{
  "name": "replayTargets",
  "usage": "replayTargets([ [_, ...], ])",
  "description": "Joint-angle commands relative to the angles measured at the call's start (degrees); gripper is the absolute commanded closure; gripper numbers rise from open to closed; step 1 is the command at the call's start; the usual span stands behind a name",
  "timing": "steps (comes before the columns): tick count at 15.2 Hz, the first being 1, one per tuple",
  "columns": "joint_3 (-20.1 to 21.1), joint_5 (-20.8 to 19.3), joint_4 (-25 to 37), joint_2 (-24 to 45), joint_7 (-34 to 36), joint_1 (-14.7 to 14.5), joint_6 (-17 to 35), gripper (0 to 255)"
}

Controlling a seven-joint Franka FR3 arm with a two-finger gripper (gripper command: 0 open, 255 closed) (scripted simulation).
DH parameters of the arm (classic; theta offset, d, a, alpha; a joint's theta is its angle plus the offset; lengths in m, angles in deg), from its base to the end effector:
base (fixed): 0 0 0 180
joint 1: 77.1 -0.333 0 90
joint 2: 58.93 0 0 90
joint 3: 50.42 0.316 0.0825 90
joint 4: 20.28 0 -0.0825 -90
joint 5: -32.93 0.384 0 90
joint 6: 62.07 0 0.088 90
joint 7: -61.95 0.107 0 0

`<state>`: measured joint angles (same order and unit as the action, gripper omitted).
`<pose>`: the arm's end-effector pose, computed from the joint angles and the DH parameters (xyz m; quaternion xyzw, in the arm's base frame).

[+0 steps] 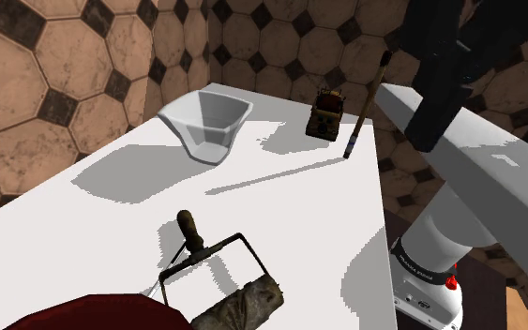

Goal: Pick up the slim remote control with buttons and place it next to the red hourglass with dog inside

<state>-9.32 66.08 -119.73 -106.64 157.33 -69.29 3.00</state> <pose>0.1060 0.3668 0.7174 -0.8795 0.4757 -0.0012 0.0103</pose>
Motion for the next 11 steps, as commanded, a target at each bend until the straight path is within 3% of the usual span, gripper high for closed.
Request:
replayTargets([
  [1,3.0,2.0,2.7,0.5,3.6,0.7,-0.3,255],
  [6,9.7,5.9,9.6,1.6,11.4,3.0,-1.1,255],
  [11,18.1,9.6,18.7,3.5,19.6,7.7,-1.8,255],
])
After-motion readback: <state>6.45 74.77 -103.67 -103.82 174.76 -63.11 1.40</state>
